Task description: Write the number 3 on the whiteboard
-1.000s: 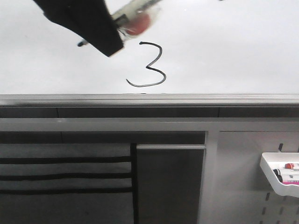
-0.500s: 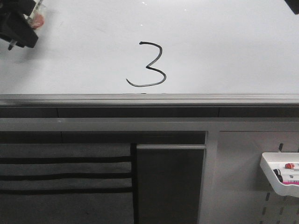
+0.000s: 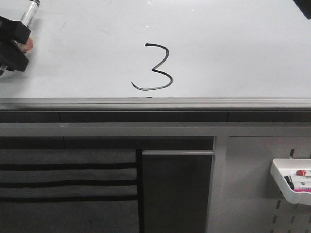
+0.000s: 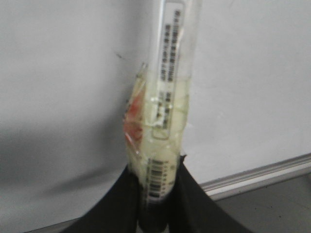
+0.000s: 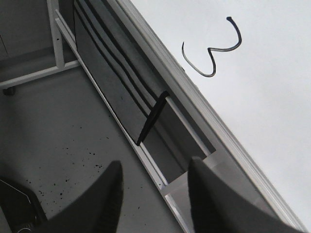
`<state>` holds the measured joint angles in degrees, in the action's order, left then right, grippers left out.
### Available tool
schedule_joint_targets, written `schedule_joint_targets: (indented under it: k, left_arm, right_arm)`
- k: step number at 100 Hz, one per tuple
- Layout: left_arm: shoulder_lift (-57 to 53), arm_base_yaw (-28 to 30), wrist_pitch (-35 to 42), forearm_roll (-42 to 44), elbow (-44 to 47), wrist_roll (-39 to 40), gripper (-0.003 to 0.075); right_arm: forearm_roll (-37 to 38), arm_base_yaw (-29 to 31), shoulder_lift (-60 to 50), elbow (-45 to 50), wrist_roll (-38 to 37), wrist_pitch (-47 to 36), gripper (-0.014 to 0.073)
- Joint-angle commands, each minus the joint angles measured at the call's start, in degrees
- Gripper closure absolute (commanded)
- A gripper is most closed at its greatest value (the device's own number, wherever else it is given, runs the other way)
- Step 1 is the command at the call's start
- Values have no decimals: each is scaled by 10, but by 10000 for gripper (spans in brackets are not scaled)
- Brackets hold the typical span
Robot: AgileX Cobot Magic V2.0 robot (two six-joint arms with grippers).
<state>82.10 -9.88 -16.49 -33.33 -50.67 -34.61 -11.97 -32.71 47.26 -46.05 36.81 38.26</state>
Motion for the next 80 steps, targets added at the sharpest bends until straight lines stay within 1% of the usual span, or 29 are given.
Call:
schedule_joint_targets:
  k: [1,13,31,41,45,53,59,60,61,62,66,67,69,73,80]
  left_arm:
    - [0,0,49,-25,-14,4,720]
    - [18,0,66,-27,-14,4,720]
    - [21,0,69,-27,-14,4,720]
    - [21,0,69,-27,-14,4,698]
    - [21,0,69,-27,-14,4,668]
    - [21,0,67,-27,-14,4,579]
    - [21,0,65,-27,-14,4,477]
    - [21,0,65,-27,-14,4,477]
    - [21,0,65,-26,-14,4,447]
    - [21,0,65,-26,-14,4,447]
    - [21,0,63,-25,-14,4,384]
    - [21,0,63,-25,-14,4,384]
    - [18,0,60,-24,-14,4,353]
    - [14,0,54,-16,-14,4,322]
    - [-1,0,34,5,-16,4,311]
  right_arm:
    - [-12,5,-4,-14,0,-38,316]
    - [-16,5,-4,-14,0,-37,316]
    - [-19,5,-4,-14,0,-34,316]
    - [-22,5,-4,-14,0,-34,316]
    - [-24,5,-4,-14,0,-34,316]
    - [-27,5,-4,-14,0,-34,316]
    - [-30,5,-4,-14,0,-34,316]
    - [-30,5,-4,-14,0,-34,316]
    - [-30,5,-4,-14,0,-34,316]
    - [-30,5,-4,-14,0,-34,316]
    - [-31,5,-4,-14,0,-34,316]
    - [-31,5,-4,-14,0,-34,316]
    - [-31,5,-4,-14,0,-32,316]
    - [-31,5,-6,-14,0,-28,316]
    - [-31,5,-14,-14,0,-17,316]
